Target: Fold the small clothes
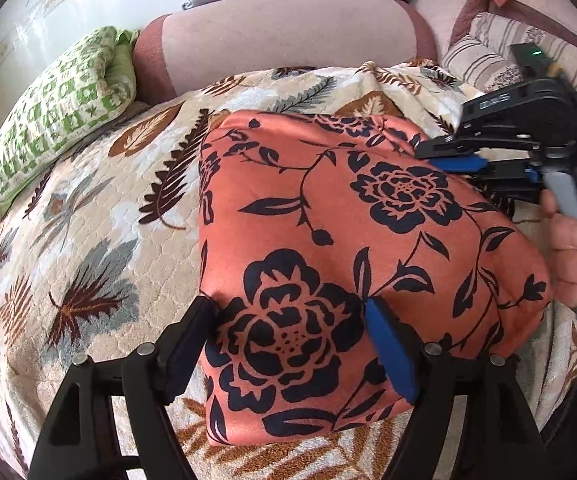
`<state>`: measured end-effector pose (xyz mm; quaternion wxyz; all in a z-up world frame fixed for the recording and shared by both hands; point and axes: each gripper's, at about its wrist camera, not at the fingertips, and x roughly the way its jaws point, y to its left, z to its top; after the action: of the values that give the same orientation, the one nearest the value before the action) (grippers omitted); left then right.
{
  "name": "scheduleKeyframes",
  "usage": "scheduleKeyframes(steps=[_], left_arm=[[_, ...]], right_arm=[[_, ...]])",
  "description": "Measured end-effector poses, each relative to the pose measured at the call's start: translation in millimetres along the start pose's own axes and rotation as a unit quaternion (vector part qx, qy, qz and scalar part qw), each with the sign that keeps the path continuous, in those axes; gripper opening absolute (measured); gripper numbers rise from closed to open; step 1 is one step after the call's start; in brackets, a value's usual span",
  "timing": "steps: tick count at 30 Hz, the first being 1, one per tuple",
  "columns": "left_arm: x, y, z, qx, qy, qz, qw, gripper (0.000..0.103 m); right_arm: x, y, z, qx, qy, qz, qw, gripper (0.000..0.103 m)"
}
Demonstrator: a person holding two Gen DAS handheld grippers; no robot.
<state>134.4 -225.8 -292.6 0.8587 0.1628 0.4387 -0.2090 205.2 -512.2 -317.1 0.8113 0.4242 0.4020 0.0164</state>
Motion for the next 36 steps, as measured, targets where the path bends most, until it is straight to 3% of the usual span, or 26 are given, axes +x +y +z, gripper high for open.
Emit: scheduleKeyframes(steps=[6, 10, 12, 16, 21, 24, 28, 32, 36], left_arm=[[7, 6, -5, -0.022, 0.015, 0.003, 0.9996, 0.086], [11, 5, -7, -0.026, 0.021, 0.008, 0.9994, 0.088], [16, 7, -9, -0.034, 0.031, 0.004, 0.9989, 0.091], [28, 17, -14, -0.068, 0.055, -0.012, 0.9961, 0.1], [27, 25, -22, -0.073, 0.074, -0.041, 0.9937, 0.1], [22, 31, -25, -0.081, 0.083, -0.054, 0.9918, 0.1], [5, 40, -18, -0.081, 0.077, -0.055, 0.9922, 0.1], [-13, 51, 11, -0.067, 0.035, -0.027, 0.9968, 0.1], [5, 64, 51, -0.071, 0.035, 0.013, 0.9968, 0.1]], right_arm=[[-21, 23, -29, -0.053, 0.018, 0.038, 0.998, 0.02], [-25, 17, -55, -0.046, 0.049, 0.025, 0.997, 0.021], [-21, 11, -66, -0.049, 0.054, -0.003, 0.997, 0.019], [-21, -5, -75, -0.036, 0.051, 0.008, 0.998, 0.015], [-41, -18, -98, -0.04, 0.034, -0.028, 0.998, 0.011], [-50, -29, -110, -0.029, 0.045, -0.019, 0.998, 0.011], [-57, -19, -107, -0.054, 0.039, -0.033, 0.997, 0.012], [-67, -9, -88, -0.047, 0.004, -0.011, 0.999, 0.015], [-59, 6, -50, -0.036, -0.036, 0.014, 0.999, 0.015]])
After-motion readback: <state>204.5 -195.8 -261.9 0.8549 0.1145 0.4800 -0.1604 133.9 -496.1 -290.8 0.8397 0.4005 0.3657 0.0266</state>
